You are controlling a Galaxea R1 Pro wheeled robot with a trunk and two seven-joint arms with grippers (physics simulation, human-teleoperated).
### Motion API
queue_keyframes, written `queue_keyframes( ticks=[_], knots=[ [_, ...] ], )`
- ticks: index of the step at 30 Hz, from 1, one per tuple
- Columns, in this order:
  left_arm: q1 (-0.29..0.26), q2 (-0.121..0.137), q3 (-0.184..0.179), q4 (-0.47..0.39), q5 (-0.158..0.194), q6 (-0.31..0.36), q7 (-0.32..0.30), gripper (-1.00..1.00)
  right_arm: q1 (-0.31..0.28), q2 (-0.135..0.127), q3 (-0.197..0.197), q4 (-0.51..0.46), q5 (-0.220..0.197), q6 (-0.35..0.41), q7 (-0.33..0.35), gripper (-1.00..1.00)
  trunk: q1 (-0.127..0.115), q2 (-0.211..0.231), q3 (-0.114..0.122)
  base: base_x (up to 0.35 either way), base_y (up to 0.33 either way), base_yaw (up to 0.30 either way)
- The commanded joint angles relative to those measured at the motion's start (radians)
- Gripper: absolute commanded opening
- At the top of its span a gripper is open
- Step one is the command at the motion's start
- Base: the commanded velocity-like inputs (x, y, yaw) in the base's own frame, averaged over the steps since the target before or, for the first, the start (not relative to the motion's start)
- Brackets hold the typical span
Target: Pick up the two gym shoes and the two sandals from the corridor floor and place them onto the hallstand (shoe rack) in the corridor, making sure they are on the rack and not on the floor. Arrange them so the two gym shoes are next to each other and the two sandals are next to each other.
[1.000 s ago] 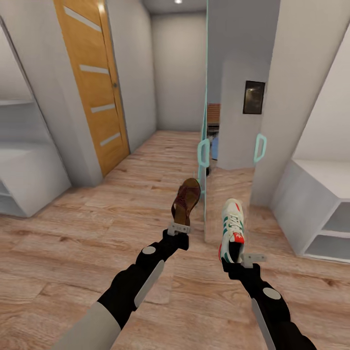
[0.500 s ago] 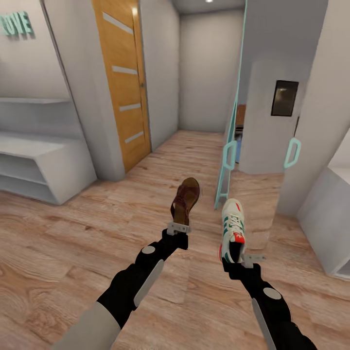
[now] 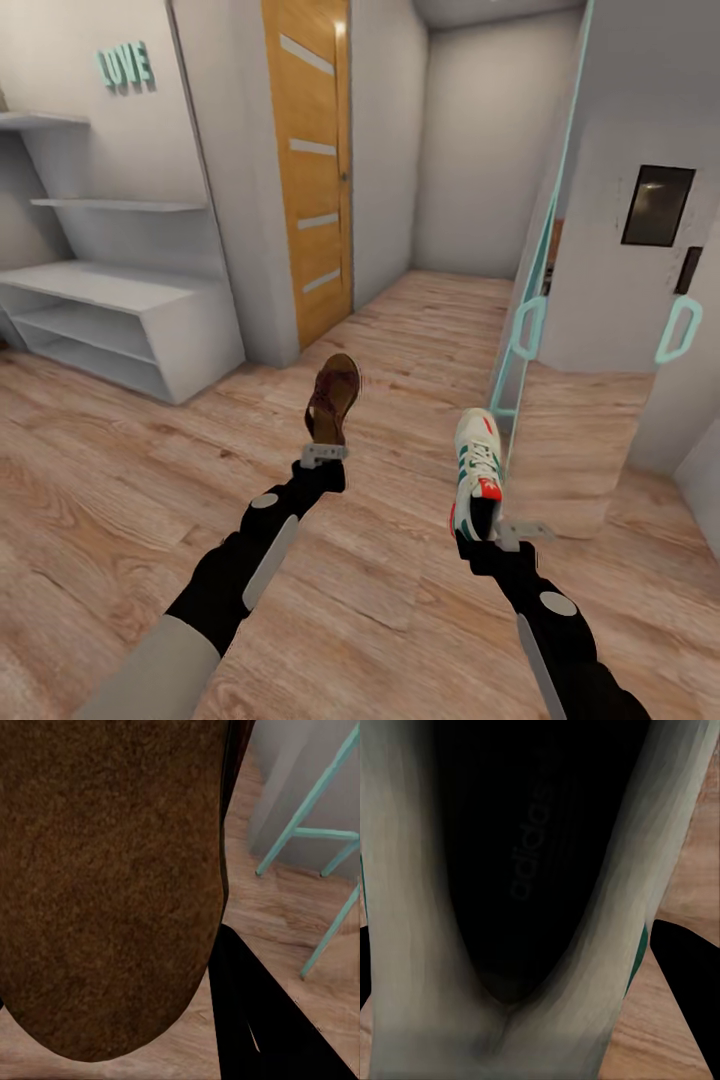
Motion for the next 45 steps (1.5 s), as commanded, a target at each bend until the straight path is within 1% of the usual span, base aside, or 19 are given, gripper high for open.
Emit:
queue_keyframes(
  ticks=[1,17,26,34,41,42,45],
  knots=[
    [0.000,0.003,0.000,-0.001,0.006,0.005,0.001,-1.00,0.000,0.000,0.000,-0.002,0.001,0.005,-0.001,-1.00,0.000,0.000,0.000,0.000,0.000,0.241],
    [0.000,0.005,-0.001,0.001,0.007,0.005,0.001,-1.00,0.000,0.000,0.000,-0.002,0.001,0.005,-0.001,-1.00,0.000,0.000,0.019,0.014,0.000,0.224],
    [0.000,0.005,-0.001,0.002,0.007,0.005,0.001,-1.00,0.000,0.000,0.001,-0.002,0.001,0.004,-0.001,-1.00,0.000,0.000,0.030,0.305,-0.005,0.220],
    [0.000,0.005,-0.001,0.002,0.007,0.005,0.001,-1.00,0.000,0.000,0.000,-0.002,0.001,0.003,-0.001,-1.00,0.000,0.000,0.039,0.346,-0.079,0.215],
    [0.000,0.005,-0.001,0.002,0.007,0.005,0.001,-1.00,0.000,-0.001,0.000,-0.001,0.001,0.003,0.000,-1.00,0.000,0.000,0.041,0.347,-0.082,0.045],
    [0.005,0.001,-0.007,0.002,0.009,0.005,0.000,-1.00,0.000,0.000,-0.001,-0.001,0.002,0.006,0.002,-1.00,0.000,0.000,0.041,0.064,0.000,0.000],
    [0.005,0.001,-0.007,0.001,0.009,0.005,0.000,-1.00,0.000,0.000,-0.001,0.000,0.002,0.006,0.002,-1.00,0.000,0.000,0.040,0.036,0.000,0.000]
  ],
)
